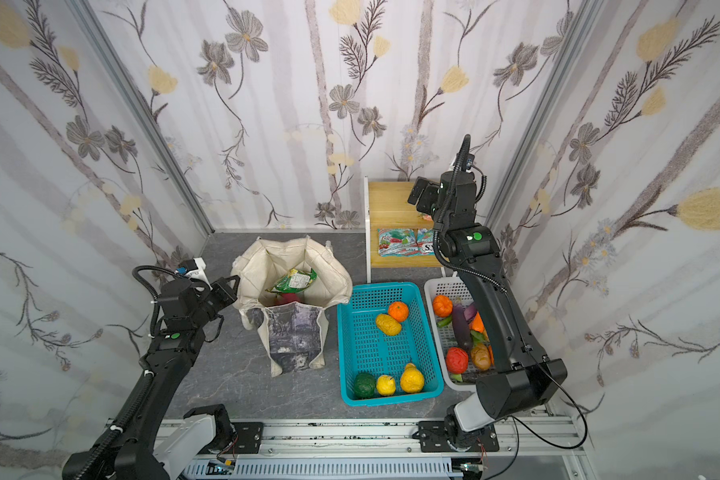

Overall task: Place the food into the grocery bag and tie it
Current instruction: 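Move the right gripper back up to the orange Fox's Fruits bag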

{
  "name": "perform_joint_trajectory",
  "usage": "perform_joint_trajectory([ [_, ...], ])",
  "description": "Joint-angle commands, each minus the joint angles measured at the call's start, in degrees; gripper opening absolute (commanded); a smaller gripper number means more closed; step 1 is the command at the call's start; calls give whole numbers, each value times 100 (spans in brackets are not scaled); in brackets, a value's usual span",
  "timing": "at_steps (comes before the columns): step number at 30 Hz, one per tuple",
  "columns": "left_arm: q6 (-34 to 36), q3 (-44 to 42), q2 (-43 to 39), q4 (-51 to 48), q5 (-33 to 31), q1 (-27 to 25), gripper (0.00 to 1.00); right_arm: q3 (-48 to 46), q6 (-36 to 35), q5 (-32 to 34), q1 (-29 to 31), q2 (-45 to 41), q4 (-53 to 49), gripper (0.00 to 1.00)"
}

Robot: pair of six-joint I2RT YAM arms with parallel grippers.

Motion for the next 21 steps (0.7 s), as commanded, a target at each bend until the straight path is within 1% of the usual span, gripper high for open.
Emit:
perform_joint_trajectory([
  [1, -14, 7, 8, 158, -86, -10, 0, 102, -125, -321, -248, 133, -189, 100],
  [5, -104, 7, 116, 158, 9, -8, 0, 160, -105, -523, -451, 318, -237, 100],
  [10, -168, 25, 246, 167, 95, -11, 0, 233, 4, -839, -482, 548, -171, 100],
  [13, -160, 7, 211, 173, 70, -11, 0, 222, 140, -1222, -467, 602, -112, 99],
  [17, -157, -2, 184, 176, 67, -9, 0, -16, 357, -1689, -414, 486, 185, 98],
  [21, -189, -2, 219, 184, 118, -9, 0, -285, 562, -2360, -413, 299, 583, 98],
])
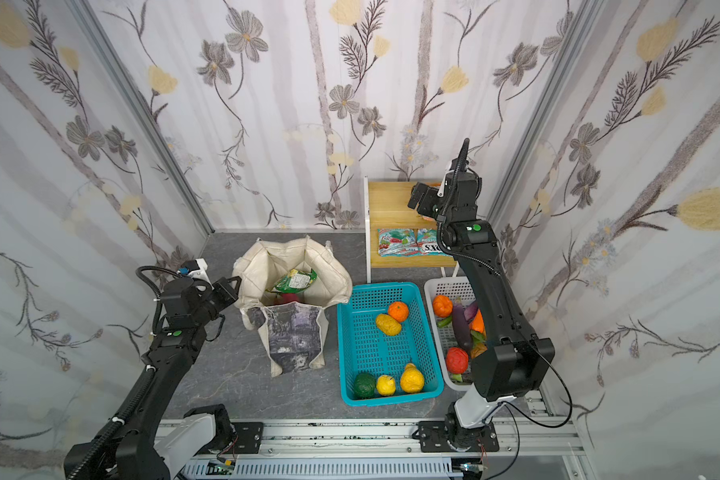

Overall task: Place the food into the grocery bag and tie it
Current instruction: 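Move the right gripper back up to the orange Fox's Fruits bag, then grasp the orange Fox's Fruits candy bag with the right gripper and lift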

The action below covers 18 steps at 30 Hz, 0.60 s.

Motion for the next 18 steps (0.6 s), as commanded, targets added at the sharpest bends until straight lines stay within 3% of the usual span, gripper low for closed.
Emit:
perform_joint_trajectory([
  [1, -69, -2, 24, 145, 92, -4, 0, -145, 216, -709, -5, -184, 594, 98],
  [11, -120, -20, 3, 185, 144, 1, 0, -200, -325, 730, -325, -533, 52, 100],
  [18, -131, -38, -11, 215, 132, 1, 0, -60, -287, 341, -466, -142, -95, 99],
])
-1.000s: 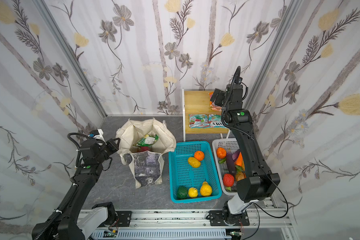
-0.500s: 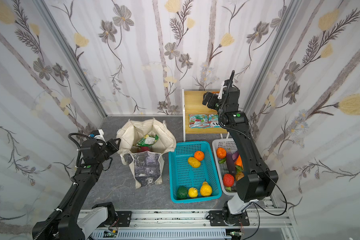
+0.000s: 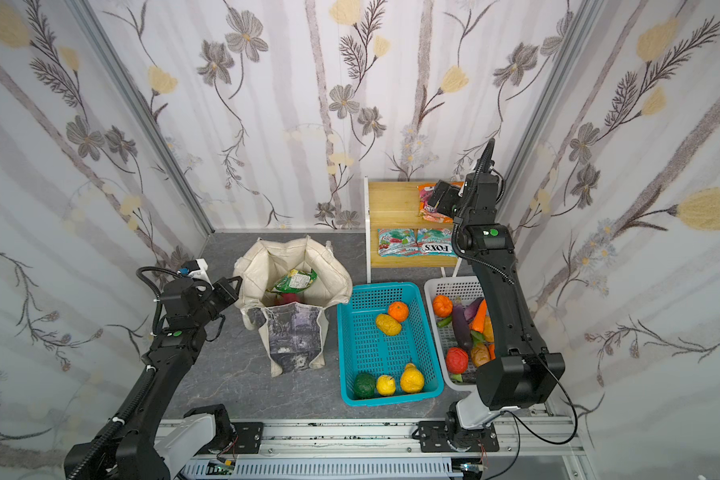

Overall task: Place the food into the grocery bag and tie it
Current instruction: 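Grasp the orange Fox's Fruits candy bag with the right gripper and lift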

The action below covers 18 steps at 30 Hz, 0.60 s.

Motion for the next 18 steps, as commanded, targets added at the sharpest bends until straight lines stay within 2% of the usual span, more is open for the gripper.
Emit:
perform_joint_trajectory([
  [1, -30, -10, 5, 156, 51, 0, 0, 58, -26, -309, 9, 102, -9, 99],
  [8, -38, -24, -12, 174, 43, 5, 0, -26, 323, -1110, 28, 141, 327, 98],
  [18, -66, -24, -4, 209, 95, 1, 0, -767, 557, -838, -72, -530, 576, 98],
])
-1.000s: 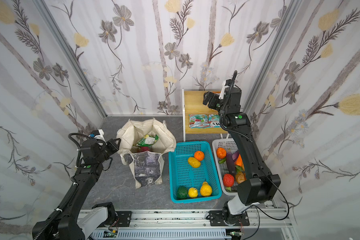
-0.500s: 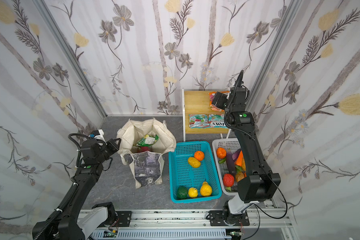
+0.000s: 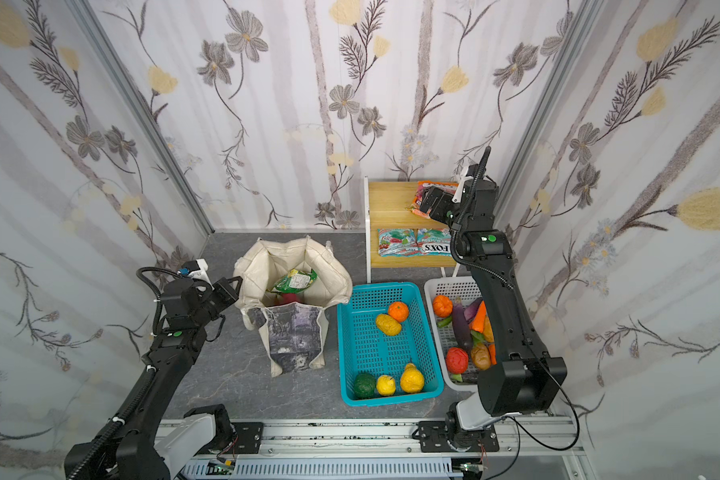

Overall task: Place the food into the grocery bag and tie it
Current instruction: 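Grasp the orange Fox's Fruits candy bag with the right gripper and lift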

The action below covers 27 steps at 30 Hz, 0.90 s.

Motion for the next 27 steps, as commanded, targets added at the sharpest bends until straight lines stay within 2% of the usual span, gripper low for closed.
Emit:
perform_joint_trajectory([
  [1, -44, -11, -6, 189, 79, 8, 0, -206, 125, 82, -53, -140, 245, 98],
  [8, -66, -28, -40, 231, 132, 0, 0, -585, 320, -195, -170, -188, 503, 89],
  [12, -68, -37, -59, 255, 154, 1, 0, -628, 420, -376, -220, -133, 646, 72],
  [17, -83, -47, -35, 286, 219, 0, 0, -680, 468, -457, -255, -107, 788, 62],
  [24, -101, -55, 3, 339, 320, 1, 0, -794, 559, -616, -291, -54, 957, 42],
  [27, -96, -73, -15, 356, 299, 6, 0, -881, 595, -629, -299, -67, 1014, 42],
])
